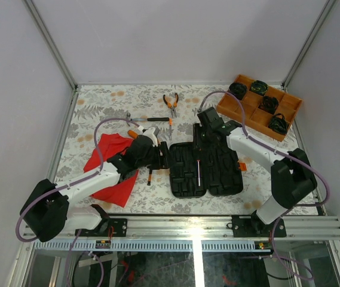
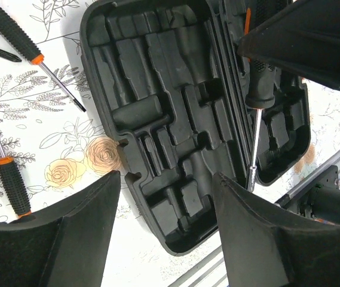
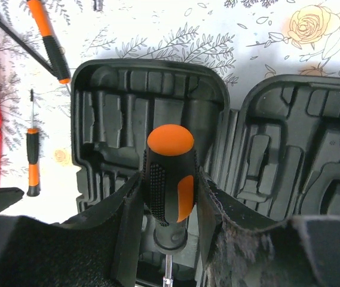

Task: Sort the tools into containers
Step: Place the screwdriver in the storage box.

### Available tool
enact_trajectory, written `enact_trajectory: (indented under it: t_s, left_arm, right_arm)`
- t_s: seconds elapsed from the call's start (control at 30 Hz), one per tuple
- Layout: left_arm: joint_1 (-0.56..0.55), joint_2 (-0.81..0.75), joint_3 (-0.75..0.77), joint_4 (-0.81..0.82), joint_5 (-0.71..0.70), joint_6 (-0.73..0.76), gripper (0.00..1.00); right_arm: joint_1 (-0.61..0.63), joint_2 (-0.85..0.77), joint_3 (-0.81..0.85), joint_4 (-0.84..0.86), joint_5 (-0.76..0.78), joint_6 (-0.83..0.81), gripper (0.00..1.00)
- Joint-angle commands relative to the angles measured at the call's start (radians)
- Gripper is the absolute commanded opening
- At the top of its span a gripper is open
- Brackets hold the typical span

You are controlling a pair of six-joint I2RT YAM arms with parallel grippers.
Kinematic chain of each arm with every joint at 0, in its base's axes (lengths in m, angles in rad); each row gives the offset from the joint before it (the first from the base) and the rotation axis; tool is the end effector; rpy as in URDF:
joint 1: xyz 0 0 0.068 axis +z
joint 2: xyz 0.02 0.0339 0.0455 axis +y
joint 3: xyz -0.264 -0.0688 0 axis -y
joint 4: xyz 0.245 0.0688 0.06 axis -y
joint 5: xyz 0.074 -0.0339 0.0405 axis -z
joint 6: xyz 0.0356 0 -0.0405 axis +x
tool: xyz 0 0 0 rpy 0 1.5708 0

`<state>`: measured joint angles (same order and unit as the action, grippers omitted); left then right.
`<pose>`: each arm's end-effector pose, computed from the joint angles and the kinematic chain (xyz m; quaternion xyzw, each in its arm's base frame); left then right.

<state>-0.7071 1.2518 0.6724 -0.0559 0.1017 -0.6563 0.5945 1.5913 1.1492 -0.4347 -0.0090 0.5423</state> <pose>0.1977 -0.1737 0.2153 0.0456 0.8906 -0.3190 0.3211 0.2837 0.1922 0.2426 -0.0261 0.9400 0.1866 0.2843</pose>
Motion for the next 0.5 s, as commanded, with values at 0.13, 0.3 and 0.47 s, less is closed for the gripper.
enact_trajectory:
  t_s: [0.13, 0.3, 0.47]
  left_arm:
    - [0.013, 0.052, -0.033, 0.115, -0.014, 0.022, 0.61]
    - [0.012, 0.106, -0.033, 0.14, -0.054, 0.029, 0.61]
    - [0.013, 0.147, -0.043, 0.189, -0.066, 0.04, 0.59]
  right_arm:
    - [-0.029, 0.118, 0.116, -0.052, -0.009, -0.054, 0.0]
    - [-0.036, 0.183, 0.149, -0.052, -0.014, -0.054, 0.01]
    - [-0.04, 0.224, 0.15, -0.047, -0.014, -0.055, 0.01]
